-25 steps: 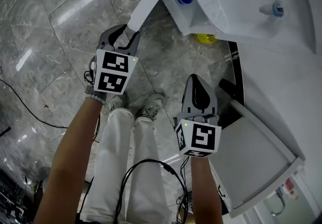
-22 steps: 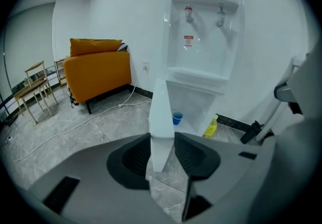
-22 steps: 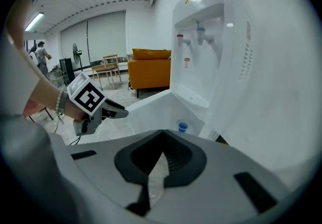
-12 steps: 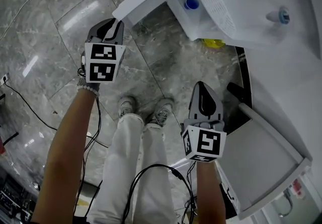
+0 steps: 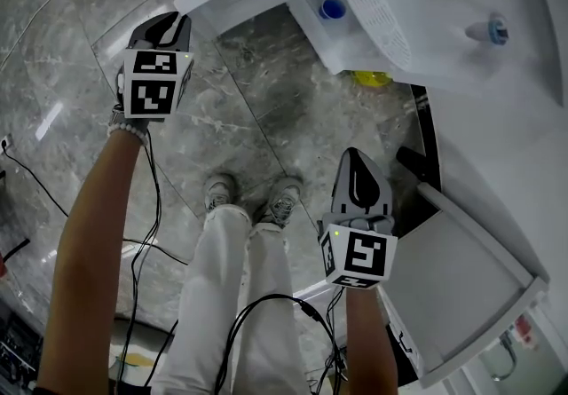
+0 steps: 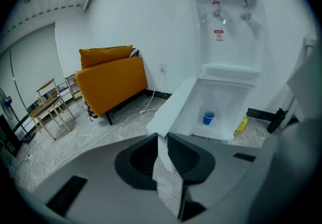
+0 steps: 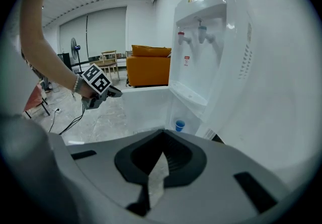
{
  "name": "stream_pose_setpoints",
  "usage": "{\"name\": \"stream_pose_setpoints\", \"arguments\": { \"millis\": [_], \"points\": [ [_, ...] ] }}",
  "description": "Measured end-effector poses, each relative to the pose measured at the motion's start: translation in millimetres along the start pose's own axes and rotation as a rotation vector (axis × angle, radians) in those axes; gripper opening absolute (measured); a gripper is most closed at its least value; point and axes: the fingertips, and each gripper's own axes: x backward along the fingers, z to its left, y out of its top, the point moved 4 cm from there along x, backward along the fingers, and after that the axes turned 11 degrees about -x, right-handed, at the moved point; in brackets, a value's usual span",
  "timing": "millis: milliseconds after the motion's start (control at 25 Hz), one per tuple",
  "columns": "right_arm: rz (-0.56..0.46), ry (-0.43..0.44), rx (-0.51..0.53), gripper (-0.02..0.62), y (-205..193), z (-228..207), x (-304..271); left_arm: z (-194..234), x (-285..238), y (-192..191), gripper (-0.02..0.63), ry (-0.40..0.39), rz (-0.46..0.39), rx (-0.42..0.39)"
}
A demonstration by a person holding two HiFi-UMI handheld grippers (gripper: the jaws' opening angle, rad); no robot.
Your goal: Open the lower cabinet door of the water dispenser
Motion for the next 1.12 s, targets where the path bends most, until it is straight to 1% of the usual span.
{"name": "stream_pose_setpoints", "arguments": {
  "millis": [120, 360, 520, 680, 880, 1000, 1120],
  "points": [
    [0.005, -0.002, 0.004, 0.005, -2, -3, 0, 10, -6, 3, 0.067, 0.018, 0.006, -0.008],
    [0.010, -0.015, 0.004, 0.005, -5, -10, 1, 21, -12, -1, 0.061, 0.041, -0.005, 0.057],
    [0.011, -0.022, -0.001, 0.005, -4, -13, 3, 18, -5, -2, 0.040, 0.064, -0.014, 0.125],
    [0.002, -0.019, -0.008, 0.005, 0, -12, 5, 12, 7, -6, 0.017, 0.071, -0.013, 0.133],
    [-0.010, -0.006, -0.014, 0.005, 10, -8, 11, 2, 30, -7, 0.013, 0.053, -0.022, 0.149],
    [-0.018, 0.002, -0.025, 0.005, 17, -6, 16, -13, 49, -5, 0.012, 0.014, -0.035, 0.175],
    [-0.033, 0.002, -0.038, 0.005, 27, -4, 23, -33, 72, -2, 0.012, -0.024, -0.043, 0.175]
  ]
}}
